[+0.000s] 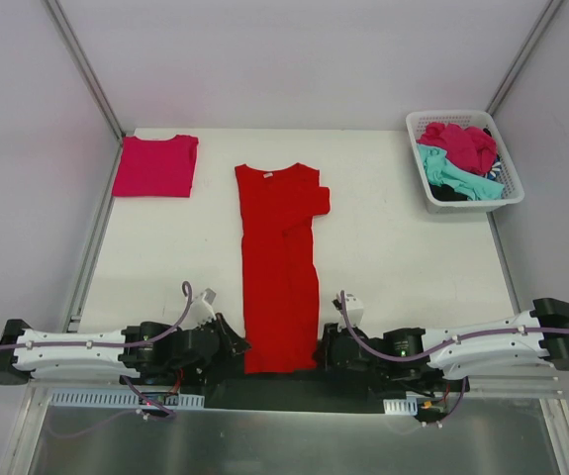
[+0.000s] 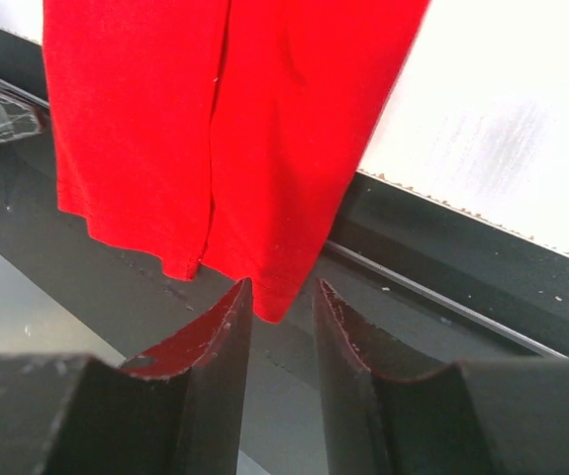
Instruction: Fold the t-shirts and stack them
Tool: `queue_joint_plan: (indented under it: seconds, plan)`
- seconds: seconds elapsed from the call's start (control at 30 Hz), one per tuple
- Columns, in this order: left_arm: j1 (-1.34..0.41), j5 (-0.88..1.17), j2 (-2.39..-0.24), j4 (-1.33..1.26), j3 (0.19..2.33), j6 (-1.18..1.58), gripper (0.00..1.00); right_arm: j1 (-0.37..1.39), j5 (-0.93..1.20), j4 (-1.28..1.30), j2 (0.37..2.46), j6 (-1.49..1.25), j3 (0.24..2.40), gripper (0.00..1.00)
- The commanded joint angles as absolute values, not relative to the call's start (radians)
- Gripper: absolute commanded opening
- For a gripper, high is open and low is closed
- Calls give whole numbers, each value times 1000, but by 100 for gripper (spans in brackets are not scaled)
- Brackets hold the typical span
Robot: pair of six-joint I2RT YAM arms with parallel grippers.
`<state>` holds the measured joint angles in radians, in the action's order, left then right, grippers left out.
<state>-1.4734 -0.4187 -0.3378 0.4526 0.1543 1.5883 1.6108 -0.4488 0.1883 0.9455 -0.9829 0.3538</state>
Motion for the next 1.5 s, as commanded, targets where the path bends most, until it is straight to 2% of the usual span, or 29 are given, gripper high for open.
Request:
queue_joint_plan:
  seconds: [0.0, 0.6, 0.67, 0.73, 0.83, 0.9, 1.03, 1.27, 1.47]
  plan:
    - [-1486, -390, -396, 436, 138, 1624, 5, 1620, -482, 153, 956, -1022, 368, 34]
    - [-1546, -371, -577, 344, 186, 1644, 7, 1635, -431, 112, 1097, -1005, 437, 33]
    - [-1549, -370, -600, 334, 184, 1647, 8, 1637, -425, 107, 1117, -1000, 445, 33]
    - [-1555, -373, -606, 327, 183, 1654, 17, 1637, -428, 107, 1118, -994, 451, 33]
    - [-1559, -374, -607, 319, 176, 1660, 22, 1637, -430, 106, 1120, -994, 448, 33]
    - [-1560, -373, -611, 314, 172, 1661, 28, 1637, -428, 103, 1127, -996, 448, 33]
    - [-1560, -364, -630, 298, 163, 1672, 33, 1637, -428, 101, 1128, -997, 448, 33]
    - [-1571, -335, -637, 298, 166, 1660, 35, 1637, -431, 123, 1109, -997, 446, 33]
    - [-1577, -371, -623, 455, 241, 1619, 35, 1638, -440, 127, 1106, -997, 443, 32]
